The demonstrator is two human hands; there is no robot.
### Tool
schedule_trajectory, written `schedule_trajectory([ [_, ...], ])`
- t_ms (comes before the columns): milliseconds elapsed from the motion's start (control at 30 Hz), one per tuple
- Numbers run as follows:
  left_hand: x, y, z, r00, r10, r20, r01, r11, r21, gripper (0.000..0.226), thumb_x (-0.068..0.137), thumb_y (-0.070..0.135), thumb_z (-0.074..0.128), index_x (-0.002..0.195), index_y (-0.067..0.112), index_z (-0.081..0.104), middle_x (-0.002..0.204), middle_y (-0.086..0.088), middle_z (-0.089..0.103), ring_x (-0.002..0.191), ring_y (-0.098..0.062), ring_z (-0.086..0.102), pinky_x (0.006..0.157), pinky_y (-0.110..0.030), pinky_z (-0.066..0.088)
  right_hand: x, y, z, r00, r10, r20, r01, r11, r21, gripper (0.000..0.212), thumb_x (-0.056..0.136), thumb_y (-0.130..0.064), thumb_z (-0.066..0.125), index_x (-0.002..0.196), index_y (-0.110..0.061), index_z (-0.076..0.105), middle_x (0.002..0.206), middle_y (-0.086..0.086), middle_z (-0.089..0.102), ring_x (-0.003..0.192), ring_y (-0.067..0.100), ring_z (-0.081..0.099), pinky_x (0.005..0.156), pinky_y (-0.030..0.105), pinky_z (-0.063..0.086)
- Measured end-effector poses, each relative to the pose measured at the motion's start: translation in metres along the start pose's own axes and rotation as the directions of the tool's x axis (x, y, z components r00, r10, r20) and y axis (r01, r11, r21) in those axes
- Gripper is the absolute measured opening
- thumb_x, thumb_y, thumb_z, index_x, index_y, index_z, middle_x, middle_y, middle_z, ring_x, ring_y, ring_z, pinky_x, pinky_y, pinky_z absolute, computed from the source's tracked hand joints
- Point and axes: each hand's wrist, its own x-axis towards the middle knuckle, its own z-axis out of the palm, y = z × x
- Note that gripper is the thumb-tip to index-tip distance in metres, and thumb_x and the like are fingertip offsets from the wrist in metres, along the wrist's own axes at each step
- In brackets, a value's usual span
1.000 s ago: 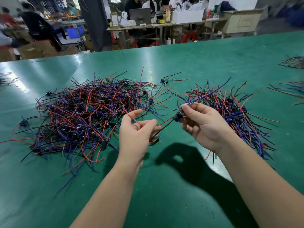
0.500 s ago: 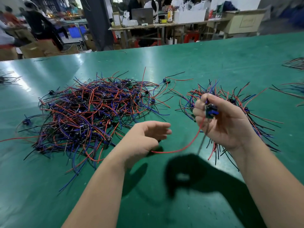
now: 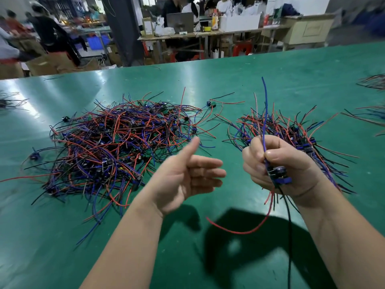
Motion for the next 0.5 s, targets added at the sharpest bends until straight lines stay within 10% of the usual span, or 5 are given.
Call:
schedule_trajectory([
  [267, 0.004, -0.021, 0.028, 0.996, 0.088, 0.016, -0.088, 0.996, -0.003, 0.044, 0.060, 0.060, 0.074, 0.080, 0.020, 0.078, 0.078, -0.007, 0.074, 0.062, -0.016, 0.071, 0.054, -0.024, 0.055, 0.010, 0.008, -0.006, 0.871, -0.098, -0.481, -0.078, 0.940, -0.333, 0.012, 0.063, -0.005, 0.074, 0.061, -0.016, 0.069, 0.057, 0.005, 0.055, 0.052, 0.017, 0.042, 0.045, 0.018, 0.036],
  [500, 0.006, -0.025, 0.029, 0.970, 0.234, -0.072, -0.206, 0.938, 0.279, 0.025, 0.080, 0.033, 0.067, 0.093, 0.012, 0.072, 0.083, -0.003, 0.075, 0.079, -0.013, 0.070, 0.063, -0.021, 0.050, 0.015, 0.018, -0.005, 0.815, -0.182, -0.550, -0.110, 0.884, -0.454, 0.007, 0.063, -0.016, 0.072, 0.068, -0.012, 0.072, 0.057, 0.003, 0.062, 0.045, 0.009, 0.049, 0.041, 0.017, 0.039],
])
